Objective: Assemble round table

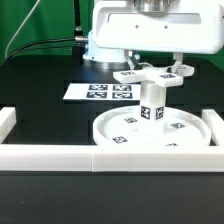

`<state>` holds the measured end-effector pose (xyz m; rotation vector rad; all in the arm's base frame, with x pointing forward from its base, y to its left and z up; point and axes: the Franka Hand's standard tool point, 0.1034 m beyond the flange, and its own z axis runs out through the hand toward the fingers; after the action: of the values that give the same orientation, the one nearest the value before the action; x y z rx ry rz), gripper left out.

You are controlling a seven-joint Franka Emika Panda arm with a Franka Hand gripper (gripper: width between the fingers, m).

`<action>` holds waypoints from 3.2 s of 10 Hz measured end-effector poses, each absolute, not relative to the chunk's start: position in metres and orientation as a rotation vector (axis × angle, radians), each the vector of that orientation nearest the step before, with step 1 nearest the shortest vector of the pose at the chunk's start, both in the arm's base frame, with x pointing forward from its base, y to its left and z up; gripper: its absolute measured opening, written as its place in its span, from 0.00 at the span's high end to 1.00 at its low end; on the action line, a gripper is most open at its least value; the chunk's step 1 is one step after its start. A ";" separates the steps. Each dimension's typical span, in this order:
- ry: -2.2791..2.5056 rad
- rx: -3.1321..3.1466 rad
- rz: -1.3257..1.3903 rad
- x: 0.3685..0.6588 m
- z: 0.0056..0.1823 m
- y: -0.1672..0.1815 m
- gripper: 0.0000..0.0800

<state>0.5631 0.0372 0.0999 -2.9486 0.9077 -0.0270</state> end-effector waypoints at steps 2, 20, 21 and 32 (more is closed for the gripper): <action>1.265 -2.790 -0.030 0.562 0.099 0.039 0.44; 2.674 -1.234 0.158 0.561 0.100 0.037 0.44; 2.677 -1.232 0.165 0.561 0.100 0.037 0.44; 2.269 -1.783 0.097 0.560 0.128 0.042 0.19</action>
Offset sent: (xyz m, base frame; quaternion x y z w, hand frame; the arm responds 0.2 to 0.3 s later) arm -0.0090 0.0021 -0.0091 0.0350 -0.0218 0.2671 0.9628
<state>0.5605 0.0424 0.1280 -1.7828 2.2692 0.0972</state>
